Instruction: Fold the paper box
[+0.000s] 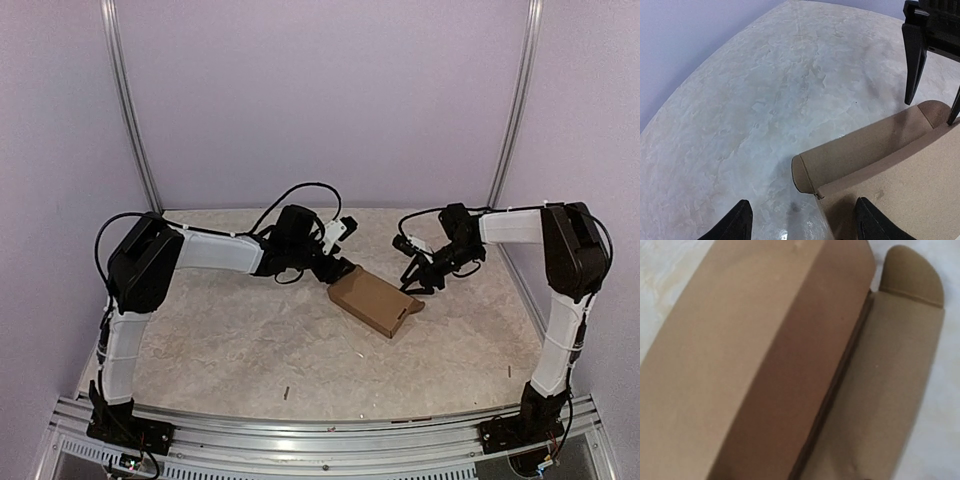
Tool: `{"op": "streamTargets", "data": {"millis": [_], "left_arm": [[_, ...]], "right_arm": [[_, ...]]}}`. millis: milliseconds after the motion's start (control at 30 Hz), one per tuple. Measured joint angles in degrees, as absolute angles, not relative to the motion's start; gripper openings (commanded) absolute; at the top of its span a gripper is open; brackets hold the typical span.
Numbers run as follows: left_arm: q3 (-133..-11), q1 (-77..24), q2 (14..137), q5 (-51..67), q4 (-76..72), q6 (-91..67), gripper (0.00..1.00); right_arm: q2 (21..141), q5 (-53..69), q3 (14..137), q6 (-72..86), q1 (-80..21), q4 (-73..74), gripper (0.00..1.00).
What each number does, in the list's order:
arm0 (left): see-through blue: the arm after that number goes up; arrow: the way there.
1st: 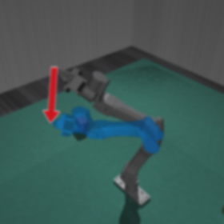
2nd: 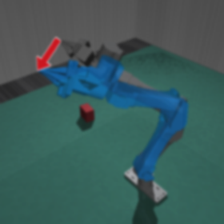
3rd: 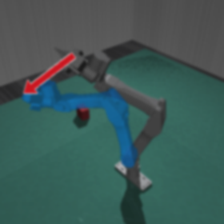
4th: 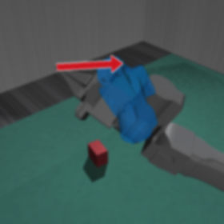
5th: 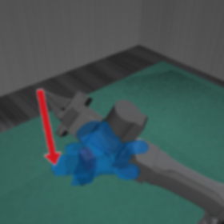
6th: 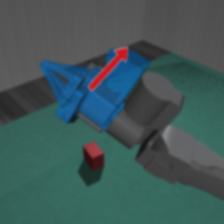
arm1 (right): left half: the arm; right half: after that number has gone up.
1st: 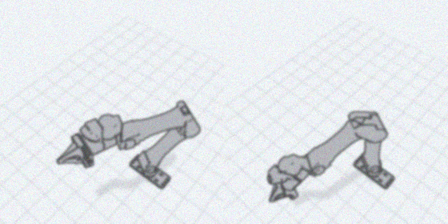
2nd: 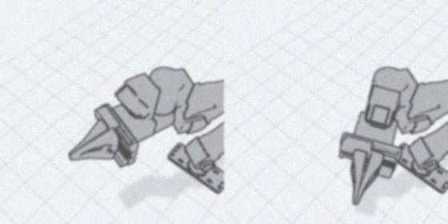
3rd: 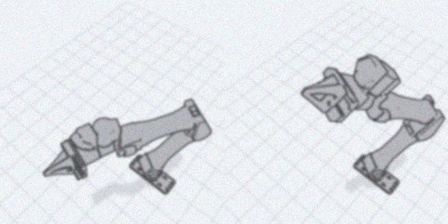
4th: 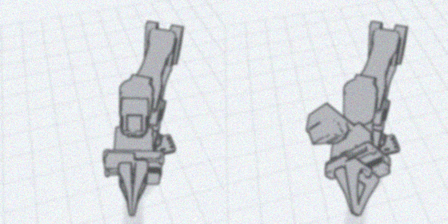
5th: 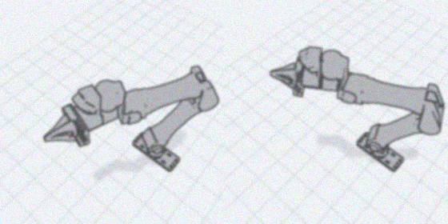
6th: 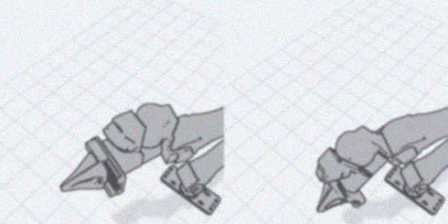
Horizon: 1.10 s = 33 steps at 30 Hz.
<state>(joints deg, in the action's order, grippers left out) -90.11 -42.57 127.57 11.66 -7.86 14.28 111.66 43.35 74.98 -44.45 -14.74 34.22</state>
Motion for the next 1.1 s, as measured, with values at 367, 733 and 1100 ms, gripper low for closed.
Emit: {"op": "streamTargets", "data": {"millis": [367,733,1100], "left_arm": [[-89.3,-44.1,128.9,12.9,-8.1,16.4,0.68],[-81.6,-48.9,126.8,9.0,-18.0,23.6,0.69],[-82.1,-51.2,117.4,5.0,-15.0,12.8,0.60]], "right_arm": [[110.5,43.2,71.0,-44.8,-13.0,36.5,0.52],[100.3,42.7,65.6,-54.8,-7.9,43.7,0.54],[82.9,37.3,51.9,-69.8,-7.9,48.1,0.56]]}}
